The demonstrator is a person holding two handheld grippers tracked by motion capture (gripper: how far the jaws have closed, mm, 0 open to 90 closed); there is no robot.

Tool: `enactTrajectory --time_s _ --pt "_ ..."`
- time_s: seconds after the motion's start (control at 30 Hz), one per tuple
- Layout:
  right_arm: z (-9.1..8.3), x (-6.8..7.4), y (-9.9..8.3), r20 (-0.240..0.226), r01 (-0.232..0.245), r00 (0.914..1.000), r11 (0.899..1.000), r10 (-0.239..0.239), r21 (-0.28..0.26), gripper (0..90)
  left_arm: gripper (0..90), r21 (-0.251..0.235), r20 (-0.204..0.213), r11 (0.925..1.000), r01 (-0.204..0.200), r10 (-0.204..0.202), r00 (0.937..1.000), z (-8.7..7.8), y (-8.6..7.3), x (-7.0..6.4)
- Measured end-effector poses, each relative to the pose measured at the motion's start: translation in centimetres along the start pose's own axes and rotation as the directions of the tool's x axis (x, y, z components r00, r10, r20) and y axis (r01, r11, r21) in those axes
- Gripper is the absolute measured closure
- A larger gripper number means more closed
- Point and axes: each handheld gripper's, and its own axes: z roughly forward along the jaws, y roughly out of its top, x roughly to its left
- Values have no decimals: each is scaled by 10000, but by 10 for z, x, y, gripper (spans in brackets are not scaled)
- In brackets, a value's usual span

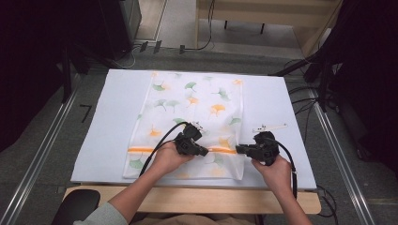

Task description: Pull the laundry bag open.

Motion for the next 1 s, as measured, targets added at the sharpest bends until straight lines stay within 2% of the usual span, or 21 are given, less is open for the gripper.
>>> enactTrajectory --time_s 0.27,0.6,0.8,0.9,1.0 --pt "0 0 0 -10 9 10000 10000 -9 2 865 900 17 -55 9998 213 -213 9998 -1 -2 4" --pt "0 -1 0 -26 34 10000 10000 -34 19 864 900 161 -133 9996 228 -226 9997 -6 -5 8" --pt "-1 -1 0 -34 22 10000 10000 -22 28 864 900 111 -42 9989 454 -453 9990 -7 -8 12" --pt "-1 -1 0 -35 21 10000 10000 -21 35 864 900 187 -131 9993 331 -328 9994 -7 -8 11" --pt "-1 -1 0 -31 31 10000 10000 -31 34 864 900 215 -141 9991 368 -365 9992 -8 -8 12"
